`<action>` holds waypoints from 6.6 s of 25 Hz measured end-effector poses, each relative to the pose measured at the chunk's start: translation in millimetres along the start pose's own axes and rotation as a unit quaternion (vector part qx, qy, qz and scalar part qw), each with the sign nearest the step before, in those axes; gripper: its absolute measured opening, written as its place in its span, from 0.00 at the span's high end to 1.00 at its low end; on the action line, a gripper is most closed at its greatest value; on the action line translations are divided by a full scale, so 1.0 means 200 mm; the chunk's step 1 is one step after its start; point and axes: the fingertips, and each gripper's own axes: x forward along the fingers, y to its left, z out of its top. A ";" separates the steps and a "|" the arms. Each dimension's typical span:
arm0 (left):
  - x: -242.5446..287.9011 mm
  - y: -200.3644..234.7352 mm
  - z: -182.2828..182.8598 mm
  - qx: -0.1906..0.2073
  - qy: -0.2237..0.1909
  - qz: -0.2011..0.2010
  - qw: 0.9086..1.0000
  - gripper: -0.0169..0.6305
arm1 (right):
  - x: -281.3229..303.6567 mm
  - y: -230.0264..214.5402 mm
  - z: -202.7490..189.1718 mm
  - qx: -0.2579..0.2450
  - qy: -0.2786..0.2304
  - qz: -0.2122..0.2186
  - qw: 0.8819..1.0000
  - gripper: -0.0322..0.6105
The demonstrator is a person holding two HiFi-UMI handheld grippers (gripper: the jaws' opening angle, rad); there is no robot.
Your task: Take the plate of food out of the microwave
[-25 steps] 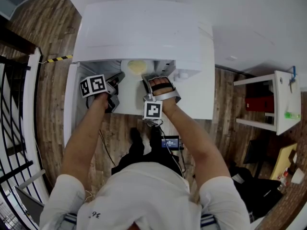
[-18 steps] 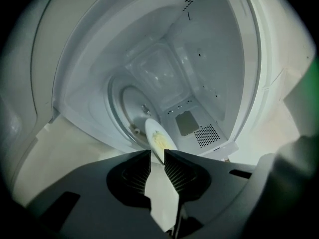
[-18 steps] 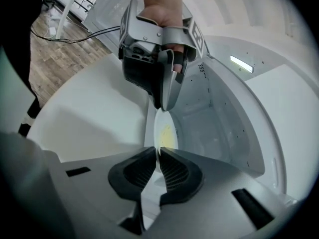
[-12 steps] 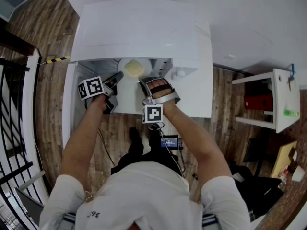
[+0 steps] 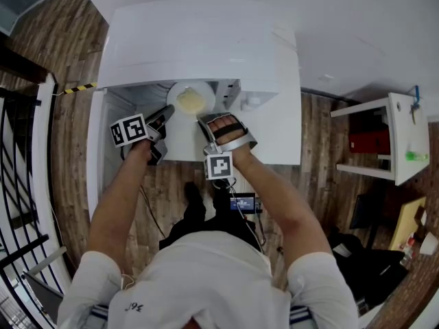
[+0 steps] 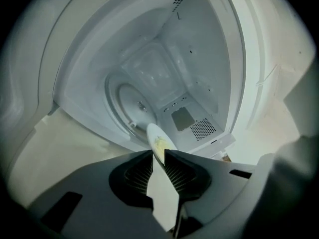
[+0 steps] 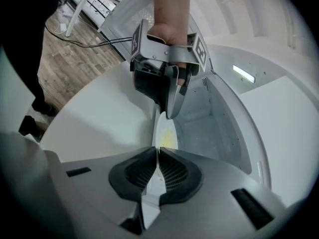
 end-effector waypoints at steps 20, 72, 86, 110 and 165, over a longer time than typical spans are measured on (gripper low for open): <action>-0.11 -0.09 -0.09 0.043 -0.026 -0.018 0.999 0.86 | -0.13 0.03 0.06 -0.002 0.002 -0.007 1.000 0.92; 0.28 -0.61 -1.06 0.121 0.114 -0.131 0.977 0.86 | -1.00 0.57 -0.50 0.091 0.176 0.017 0.980 0.92; 0.57 -0.71 -1.22 0.137 0.151 -0.137 0.969 0.86 | -1.08 0.65 -0.80 0.114 0.207 0.022 0.972 0.92; 0.82 -0.70 -1.26 0.129 0.190 -0.070 0.971 0.86 | -1.00 0.69 -1.05 0.123 0.218 0.034 0.968 0.92; 0.87 -0.70 -1.26 0.113 0.239 -0.025 0.964 0.86 | -0.93 0.77 -1.11 0.214 0.194 0.187 0.939 0.75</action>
